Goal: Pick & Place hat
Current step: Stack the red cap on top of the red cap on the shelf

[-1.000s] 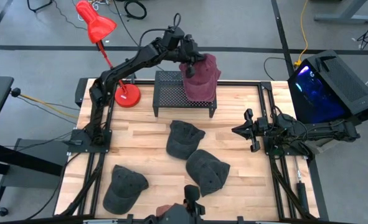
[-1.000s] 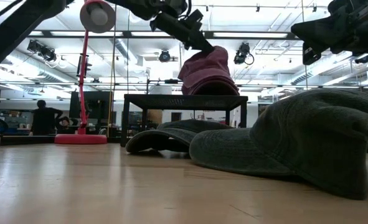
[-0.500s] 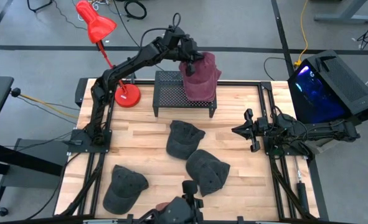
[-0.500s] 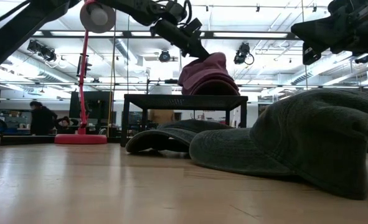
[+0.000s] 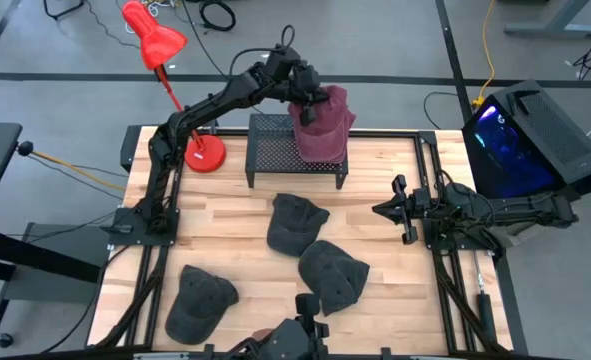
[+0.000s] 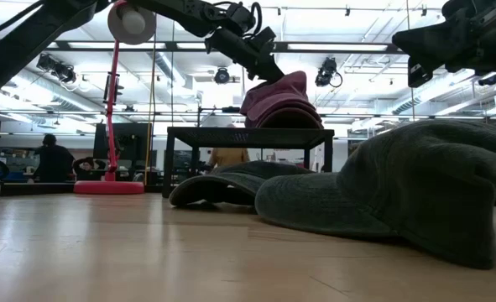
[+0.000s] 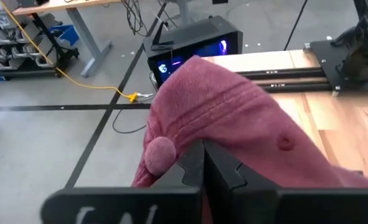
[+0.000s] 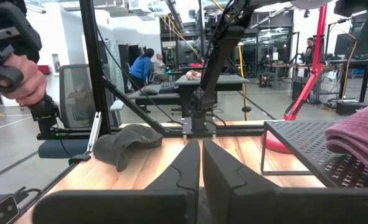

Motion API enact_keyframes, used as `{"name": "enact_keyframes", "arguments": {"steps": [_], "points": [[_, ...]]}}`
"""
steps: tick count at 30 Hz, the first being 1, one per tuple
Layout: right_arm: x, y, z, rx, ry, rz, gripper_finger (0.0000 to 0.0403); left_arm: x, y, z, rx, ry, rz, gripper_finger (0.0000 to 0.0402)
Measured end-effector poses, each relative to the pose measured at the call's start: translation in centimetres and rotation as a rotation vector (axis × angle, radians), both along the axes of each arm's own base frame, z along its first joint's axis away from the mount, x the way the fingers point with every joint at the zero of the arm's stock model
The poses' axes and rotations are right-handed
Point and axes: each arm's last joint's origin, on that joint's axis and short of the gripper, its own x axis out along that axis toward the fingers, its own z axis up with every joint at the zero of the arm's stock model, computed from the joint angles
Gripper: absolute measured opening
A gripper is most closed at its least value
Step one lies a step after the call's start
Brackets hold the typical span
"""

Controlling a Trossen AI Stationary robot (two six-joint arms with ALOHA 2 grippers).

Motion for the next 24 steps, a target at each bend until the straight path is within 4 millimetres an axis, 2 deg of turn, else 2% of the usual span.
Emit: {"name": "enact_keyframes", "arguments": {"steps": [7,15,20,24], "points": [[0.0,0.0,0.0,0.000,0.000,0.000,0.0022,-0.3,-0.9,1.6,0.025,-0.042,-0.008,0.0005],[0.0,0.0,0.0,0.000,0.000,0.000,0.0023,-2.1,-2.1,4.4,0.046,-0.059,0.007,0.0010],[0.0,0.0,0.0,0.000,0.000,0.000,0.0023,-3.8,-2.6,5.3,0.061,0.027,0.081,0.0006],[0.0,0.0,0.0,0.000,0.000,0.000,0.0023,-5.0,-2.4,4.9,0.021,0.121,0.137,0.0004]]}}
